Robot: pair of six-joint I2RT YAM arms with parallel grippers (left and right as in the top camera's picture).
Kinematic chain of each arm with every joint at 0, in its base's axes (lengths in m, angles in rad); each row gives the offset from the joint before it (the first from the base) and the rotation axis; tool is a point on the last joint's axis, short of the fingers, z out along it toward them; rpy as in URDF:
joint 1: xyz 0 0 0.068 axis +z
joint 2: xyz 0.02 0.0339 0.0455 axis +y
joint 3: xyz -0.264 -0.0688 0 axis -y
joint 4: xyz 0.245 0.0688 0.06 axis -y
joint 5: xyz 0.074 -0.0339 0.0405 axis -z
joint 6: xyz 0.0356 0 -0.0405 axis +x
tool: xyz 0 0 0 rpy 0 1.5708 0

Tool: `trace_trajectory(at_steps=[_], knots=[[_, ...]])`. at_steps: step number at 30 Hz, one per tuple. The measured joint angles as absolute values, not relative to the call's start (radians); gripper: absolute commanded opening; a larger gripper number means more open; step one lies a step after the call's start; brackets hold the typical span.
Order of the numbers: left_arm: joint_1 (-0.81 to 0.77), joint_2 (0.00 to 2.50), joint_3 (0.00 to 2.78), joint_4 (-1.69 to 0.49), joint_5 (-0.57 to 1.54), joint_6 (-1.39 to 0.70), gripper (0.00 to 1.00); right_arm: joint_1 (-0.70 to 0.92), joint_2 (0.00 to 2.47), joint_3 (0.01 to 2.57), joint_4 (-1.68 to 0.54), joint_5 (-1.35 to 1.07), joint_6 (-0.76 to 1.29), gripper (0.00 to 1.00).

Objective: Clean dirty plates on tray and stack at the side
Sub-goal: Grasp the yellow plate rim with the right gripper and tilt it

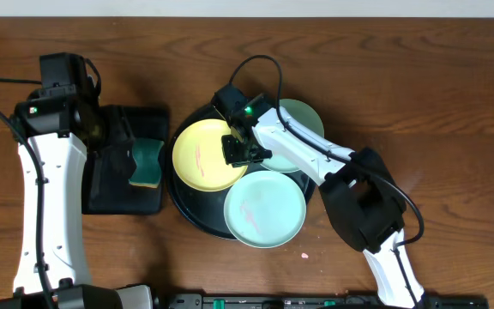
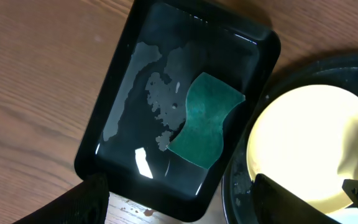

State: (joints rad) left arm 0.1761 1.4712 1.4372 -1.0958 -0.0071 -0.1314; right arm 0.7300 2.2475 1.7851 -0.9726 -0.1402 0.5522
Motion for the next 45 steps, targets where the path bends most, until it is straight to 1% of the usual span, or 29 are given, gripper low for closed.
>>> trace_trajectory(at_steps=[20, 45], knots=[[0.176, 1.472, 1.437, -1.096, -0.007, -0.131, 0.74, 0.718, 2.217, 1.785, -1.020, -0.048, 0.556, 0.29], [0.176, 1.472, 1.437, -1.093, -0.007, -0.131, 0.73, 0.737, 2.219, 1.783, -1.001, -0.020, 0.559, 0.21]])
